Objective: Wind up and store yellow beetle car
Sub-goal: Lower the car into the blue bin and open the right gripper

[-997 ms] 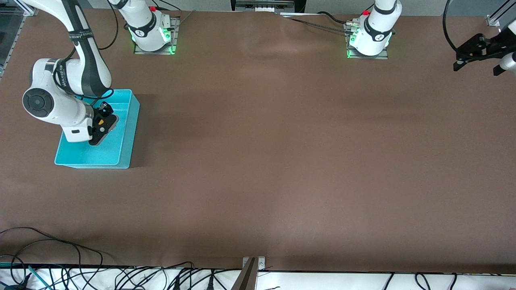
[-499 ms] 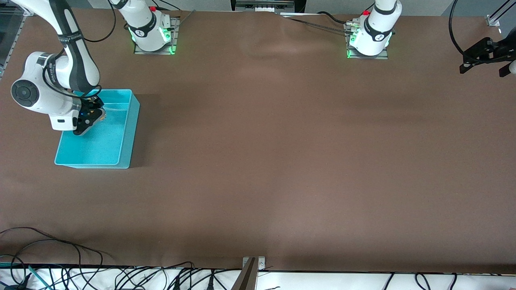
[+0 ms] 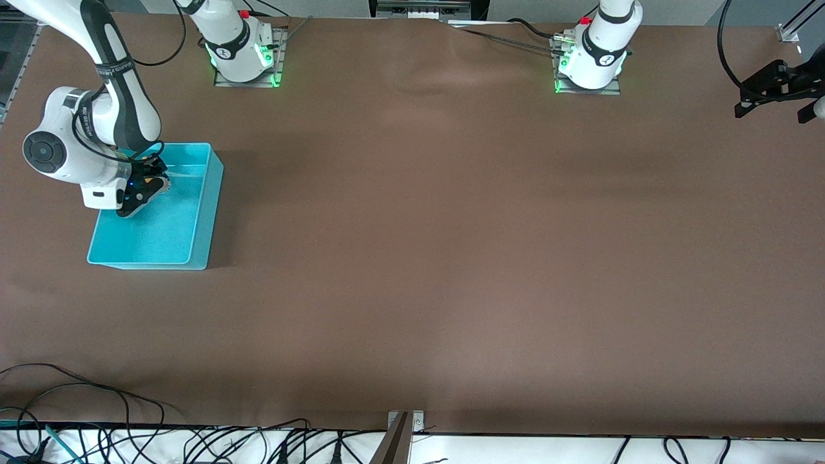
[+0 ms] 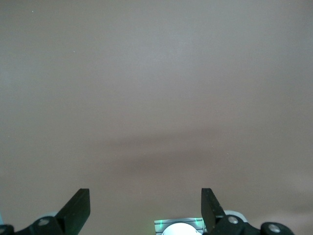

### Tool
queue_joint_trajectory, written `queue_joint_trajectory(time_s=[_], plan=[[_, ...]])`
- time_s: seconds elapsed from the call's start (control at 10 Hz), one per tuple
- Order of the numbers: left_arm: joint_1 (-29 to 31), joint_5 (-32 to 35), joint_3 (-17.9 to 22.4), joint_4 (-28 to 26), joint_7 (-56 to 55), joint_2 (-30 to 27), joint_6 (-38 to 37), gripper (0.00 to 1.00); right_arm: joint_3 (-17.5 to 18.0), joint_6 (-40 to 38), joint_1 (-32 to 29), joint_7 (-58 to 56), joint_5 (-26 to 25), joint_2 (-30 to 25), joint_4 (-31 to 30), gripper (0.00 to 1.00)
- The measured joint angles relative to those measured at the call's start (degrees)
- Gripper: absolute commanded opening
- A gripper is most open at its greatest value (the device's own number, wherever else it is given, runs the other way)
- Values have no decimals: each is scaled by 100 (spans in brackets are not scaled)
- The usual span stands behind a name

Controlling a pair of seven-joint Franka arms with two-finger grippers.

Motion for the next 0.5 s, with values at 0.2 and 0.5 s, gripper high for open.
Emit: queue_joint_trajectory(time_s=[0.2,0.5], plan=[[6,0,0,0,0,0,0,100,3,12,10,202,0,90,-1,0],[8,0,1,0,0,0,0,100,37,43,89,304,0,147,-1,77]])
